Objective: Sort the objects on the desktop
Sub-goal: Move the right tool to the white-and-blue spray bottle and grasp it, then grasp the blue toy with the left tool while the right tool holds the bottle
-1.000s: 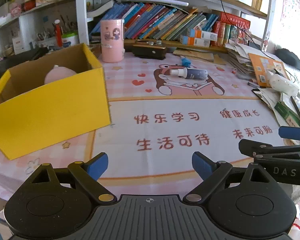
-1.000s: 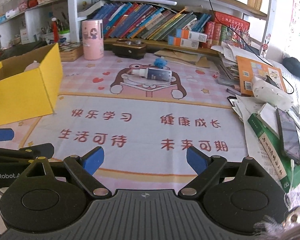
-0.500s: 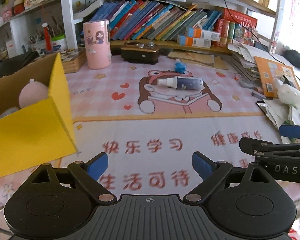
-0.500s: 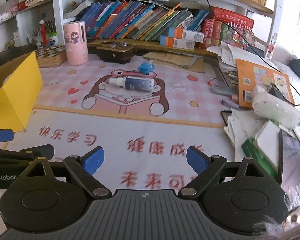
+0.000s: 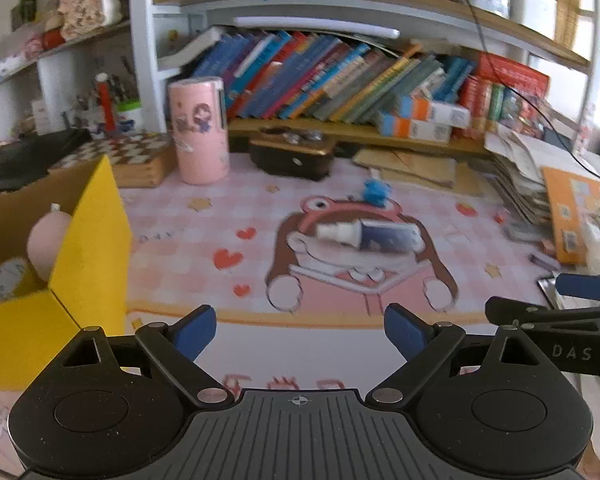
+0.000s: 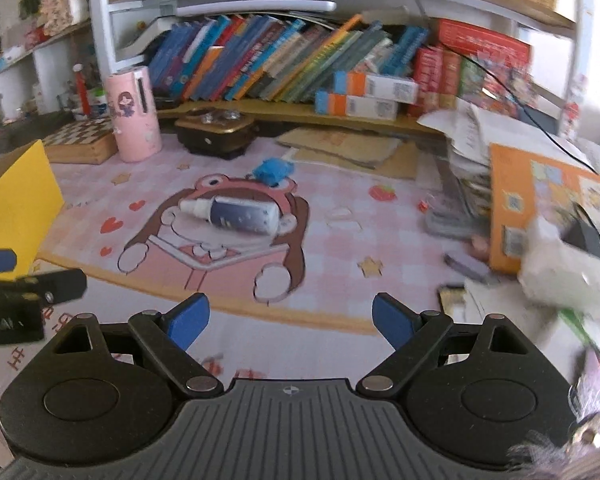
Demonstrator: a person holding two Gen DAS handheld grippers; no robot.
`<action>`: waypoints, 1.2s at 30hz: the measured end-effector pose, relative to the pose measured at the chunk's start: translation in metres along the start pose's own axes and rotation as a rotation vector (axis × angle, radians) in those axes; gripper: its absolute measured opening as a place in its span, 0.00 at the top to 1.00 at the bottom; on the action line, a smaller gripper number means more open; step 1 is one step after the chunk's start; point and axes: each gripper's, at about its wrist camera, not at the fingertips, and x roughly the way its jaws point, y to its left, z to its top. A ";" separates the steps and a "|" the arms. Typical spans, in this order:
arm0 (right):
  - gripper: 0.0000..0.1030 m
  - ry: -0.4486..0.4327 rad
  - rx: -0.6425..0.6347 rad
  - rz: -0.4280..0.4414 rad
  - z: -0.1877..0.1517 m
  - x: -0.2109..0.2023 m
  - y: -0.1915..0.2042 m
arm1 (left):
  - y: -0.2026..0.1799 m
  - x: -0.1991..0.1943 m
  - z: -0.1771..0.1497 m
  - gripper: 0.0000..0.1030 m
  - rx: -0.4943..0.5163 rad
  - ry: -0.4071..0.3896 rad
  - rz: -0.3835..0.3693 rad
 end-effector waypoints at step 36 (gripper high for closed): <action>0.70 0.138 -0.075 0.101 0.039 0.096 -0.063 | -0.062 0.140 0.066 0.08 0.088 -0.044 -0.028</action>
